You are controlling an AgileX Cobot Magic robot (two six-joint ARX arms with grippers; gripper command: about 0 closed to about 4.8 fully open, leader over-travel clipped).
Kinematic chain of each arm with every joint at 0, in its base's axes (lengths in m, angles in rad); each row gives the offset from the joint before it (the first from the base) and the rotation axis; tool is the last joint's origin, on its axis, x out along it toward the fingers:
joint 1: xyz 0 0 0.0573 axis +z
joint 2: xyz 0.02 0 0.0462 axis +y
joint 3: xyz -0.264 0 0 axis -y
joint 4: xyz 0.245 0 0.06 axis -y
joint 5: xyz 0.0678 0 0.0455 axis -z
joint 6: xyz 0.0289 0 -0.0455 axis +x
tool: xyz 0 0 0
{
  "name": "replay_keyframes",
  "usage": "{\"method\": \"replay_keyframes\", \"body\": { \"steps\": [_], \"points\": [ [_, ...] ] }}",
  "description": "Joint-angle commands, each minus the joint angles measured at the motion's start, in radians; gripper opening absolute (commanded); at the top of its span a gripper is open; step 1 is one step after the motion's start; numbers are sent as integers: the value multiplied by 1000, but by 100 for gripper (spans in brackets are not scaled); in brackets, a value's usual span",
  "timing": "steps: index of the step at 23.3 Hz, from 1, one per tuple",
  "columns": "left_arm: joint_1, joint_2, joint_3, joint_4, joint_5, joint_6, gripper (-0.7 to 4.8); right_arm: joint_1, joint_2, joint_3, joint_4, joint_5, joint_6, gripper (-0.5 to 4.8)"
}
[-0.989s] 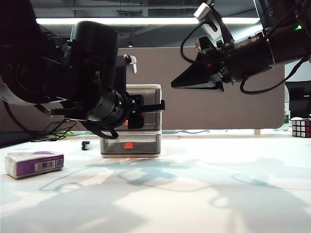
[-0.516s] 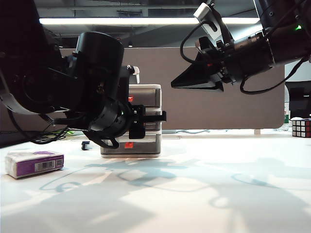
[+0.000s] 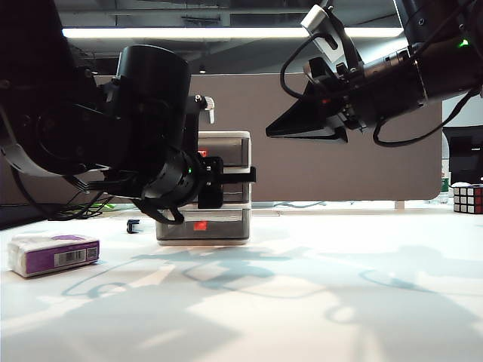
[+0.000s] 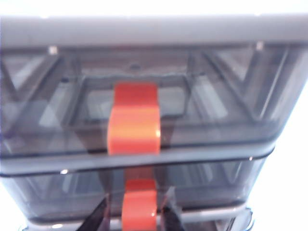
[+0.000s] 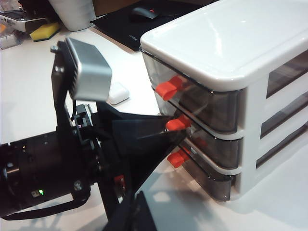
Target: Open the second layer of the drawer on the table, pick up a pack of napkins on the table and put it in, and finally close the drawer.
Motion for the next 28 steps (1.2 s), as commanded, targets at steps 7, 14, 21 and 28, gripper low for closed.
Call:
{"method": "replay_keyframes", "body": {
  "steps": [7,14,21,28],
  "points": [
    [2,-5,3,33,-1,3,109,1,-3,6,3,-5,-3,-5],
    [2,-5,3,32,-2,4,-6,1,-3,6,5,-5,-3,-5],
    [-9,-29,-19,26,-4,0,-6,2,55,54,34,-14,8,-5],
    [-18,-79,-49,-35,-20,0,-6,10,216,233,26,-91,43,-5]
  ]
}}
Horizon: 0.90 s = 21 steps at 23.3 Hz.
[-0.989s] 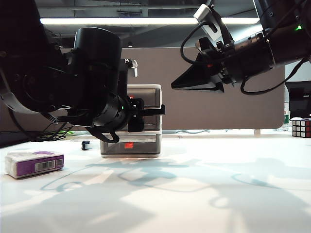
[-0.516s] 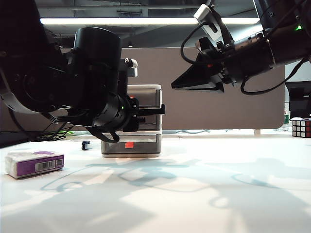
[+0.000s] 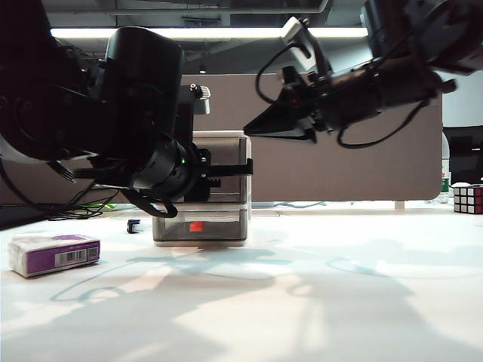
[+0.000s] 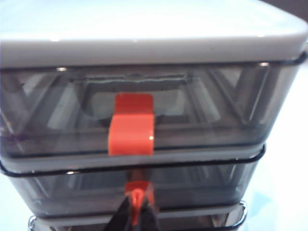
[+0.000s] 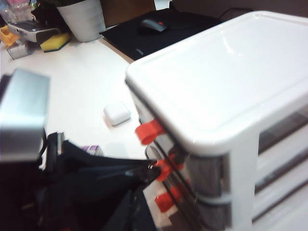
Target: Open the second layer of the drawer on the table, pick up a pack of napkins on the table and put it in, and finally close the drawer.
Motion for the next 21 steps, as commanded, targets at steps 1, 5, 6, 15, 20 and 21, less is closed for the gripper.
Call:
{"method": "replay_keyframes", "body": {
  "steps": [1,5,6,15,20,21],
  "points": [
    [-1,-11,1,-4,-8,0,-6,14,44,47,6,-27,16,-5],
    [-7,-11,1,-5,-8,0,-6,36,105,93,8,-27,15,-5],
    [-9,-11,1,-7,-9,0,-6,40,116,100,8,-26,15,-5],
    [-27,-11,1,-57,-9,0,-6,46,192,170,8,-18,30,-5],
    [-33,-17,-10,-55,-13,0,-6,46,192,184,11,29,30,-5],
    [-32,-21,-14,-56,-13,-1,-6,46,192,187,11,45,30,-5]
  ]
}}
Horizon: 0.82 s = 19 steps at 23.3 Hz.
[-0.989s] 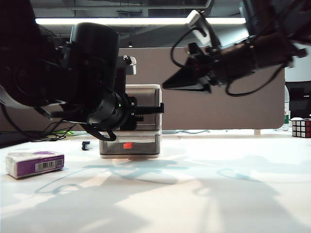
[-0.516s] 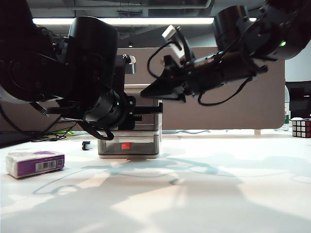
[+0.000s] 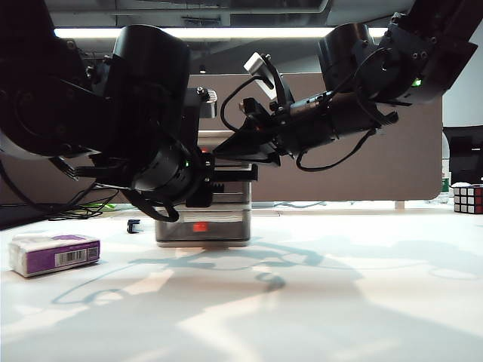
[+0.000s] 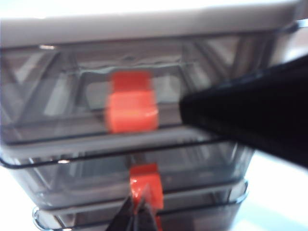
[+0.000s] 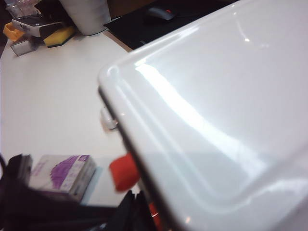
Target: Open the second layer of the drawer on the table, pick up a pack of napkins on the table and put it in, and finally close the drawer.
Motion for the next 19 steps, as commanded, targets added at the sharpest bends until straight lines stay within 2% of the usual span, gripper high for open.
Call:
{"method": "replay_keyframes", "body": {
  "steps": [1,7,9,10,12,13,19],
  "points": [
    [-3,-17,-20,6,2,-2,-6,1,-6,19,10,64,3,-5],
    [-3,-50,-68,28,2,-11,-6,1,-6,27,9,81,7,-5],
    [-2,-49,-68,28,36,-32,-4,1,-6,29,8,75,9,-5],
    [0,-49,-68,29,63,-34,13,2,-6,29,7,71,9,-5],
    [-1,-47,-61,28,102,-36,102,2,-6,29,4,53,9,-5],
    [-2,-41,-55,28,101,-41,123,2,-6,29,0,52,9,-5],
    [-2,29,30,28,90,-61,125,2,-7,29,-29,5,7,-5]
  ]
}}
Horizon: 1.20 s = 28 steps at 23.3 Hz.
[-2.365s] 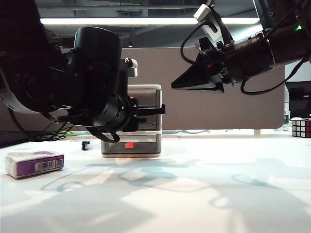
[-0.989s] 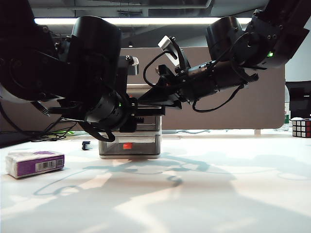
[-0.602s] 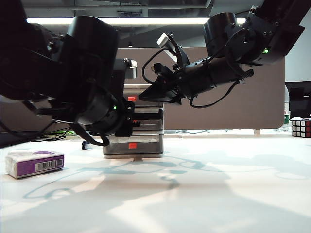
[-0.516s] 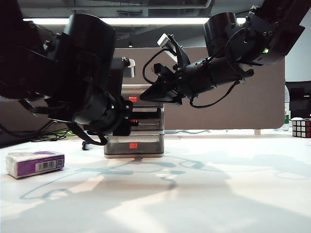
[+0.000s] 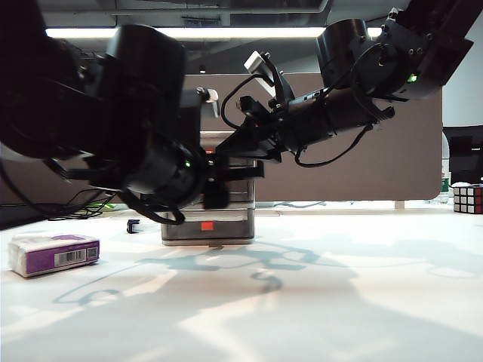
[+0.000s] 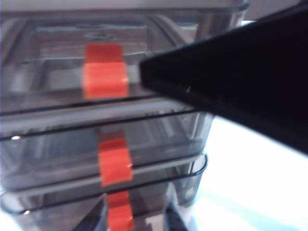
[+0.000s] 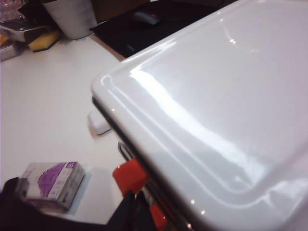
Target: Open the second layer of the drawer on the table, pick up a pack of napkins on the table and put it in, and finally close the drawer.
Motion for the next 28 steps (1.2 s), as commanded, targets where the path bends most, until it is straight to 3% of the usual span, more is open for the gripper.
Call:
{"method": "replay_keyframes", "body": {
  "steps": [1,5,19,28],
  "points": [
    [-2,26,41,9,-10,-6,125,1,-7,6,-6,-37,1,-5],
    [-2,31,53,5,-84,-6,123,1,-7,6,-15,-48,0,-5],
    [16,36,61,13,-87,-6,121,1,-7,6,-14,-48,0,-5],
    [23,48,80,26,-71,54,120,0,-7,6,-15,-32,-1,-5]
  ]
}}
